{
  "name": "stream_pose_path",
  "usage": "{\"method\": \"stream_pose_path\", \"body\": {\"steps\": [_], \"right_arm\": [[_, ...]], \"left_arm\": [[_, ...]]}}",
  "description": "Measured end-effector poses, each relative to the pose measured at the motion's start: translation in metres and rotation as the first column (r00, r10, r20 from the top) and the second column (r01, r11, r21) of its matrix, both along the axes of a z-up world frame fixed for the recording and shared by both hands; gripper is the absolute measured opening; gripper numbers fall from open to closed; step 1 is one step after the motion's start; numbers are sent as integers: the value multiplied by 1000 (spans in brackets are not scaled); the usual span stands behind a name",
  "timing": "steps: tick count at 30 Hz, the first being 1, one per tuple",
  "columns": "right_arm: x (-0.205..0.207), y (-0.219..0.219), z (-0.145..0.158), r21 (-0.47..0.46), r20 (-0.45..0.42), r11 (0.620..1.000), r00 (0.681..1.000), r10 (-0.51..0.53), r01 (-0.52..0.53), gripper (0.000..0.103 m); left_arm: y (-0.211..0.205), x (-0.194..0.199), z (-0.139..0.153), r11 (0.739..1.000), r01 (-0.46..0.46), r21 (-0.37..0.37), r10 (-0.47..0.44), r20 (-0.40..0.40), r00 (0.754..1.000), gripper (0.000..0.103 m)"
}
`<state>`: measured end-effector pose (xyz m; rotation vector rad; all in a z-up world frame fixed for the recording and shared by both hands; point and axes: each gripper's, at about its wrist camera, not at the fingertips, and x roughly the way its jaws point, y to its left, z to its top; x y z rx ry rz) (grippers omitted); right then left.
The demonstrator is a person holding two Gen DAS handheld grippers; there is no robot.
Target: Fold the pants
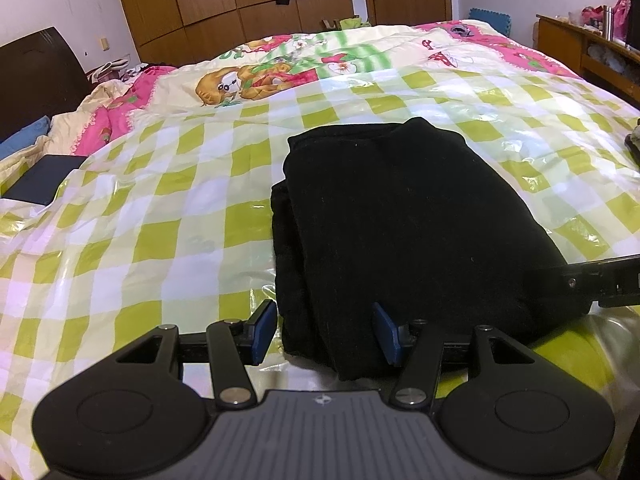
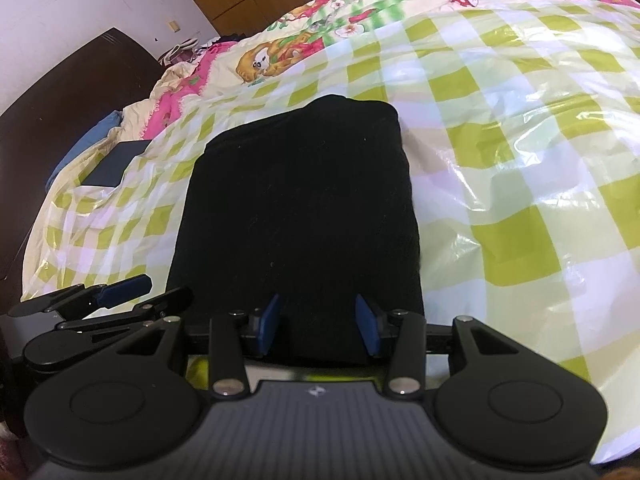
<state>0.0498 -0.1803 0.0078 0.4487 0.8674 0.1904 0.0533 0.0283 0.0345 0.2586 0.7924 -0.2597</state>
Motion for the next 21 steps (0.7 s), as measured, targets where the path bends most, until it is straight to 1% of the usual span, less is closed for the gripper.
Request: {"method": "stream_pose_path", "body": {"steps": [6, 8, 10, 12, 13, 14, 15, 17, 18, 20, 21], "right_arm": [[-1, -2, 2, 19, 6, 1000, 1000, -7, 7, 44], [-3, -8, 5, 36, 12, 999, 1000, -20, 20, 46], [-3, -16, 12, 56, 40, 998, 999, -34, 32, 46], [0, -24, 17, 71, 67, 997, 997, -48, 43, 52], [3, -27, 17, 77, 72, 996, 996, -52, 47, 57], [8, -31, 16, 80, 70, 996, 996, -54, 48, 58], [14, -33, 14, 79, 63, 996, 997, -54, 49, 58], [25, -34, 9, 74, 50, 996, 998, -46, 42, 58], [31, -34, 6, 70, 45, 997, 998, -41, 37, 59], [42, -33, -3, 63, 34, 998, 999, -32, 30, 62], [46, -34, -6, 60, 36, 998, 999, -33, 31, 63]], "left_arm": [[4, -1, 2, 1000, -3, -14, 3, -4, 1000, 67], [8, 1, 8, 999, 3, -42, -3, -12, 1000, 67], [14, 5, 16, 997, 4, -78, -5, -10, 1000, 67], [19, 11, 22, 994, 4, -111, -5, -8, 1000, 67], [20, 16, 23, 991, 8, -131, -11, -19, 1000, 67], [21, 19, 24, 990, 10, -141, -14, -26, 1000, 67], [20, 24, 23, 991, 10, -137, -13, -24, 1000, 67], [17, 31, 18, 995, 3, -100, -4, -9, 1000, 68], [17, 36, 14, 995, -2, -97, 0, -19, 1000, 68], [20, 47, 6, 991, -2, -135, -6, -62, 998, 69], [20, 51, 2, 989, -4, -148, -7, -71, 997, 74]]}}
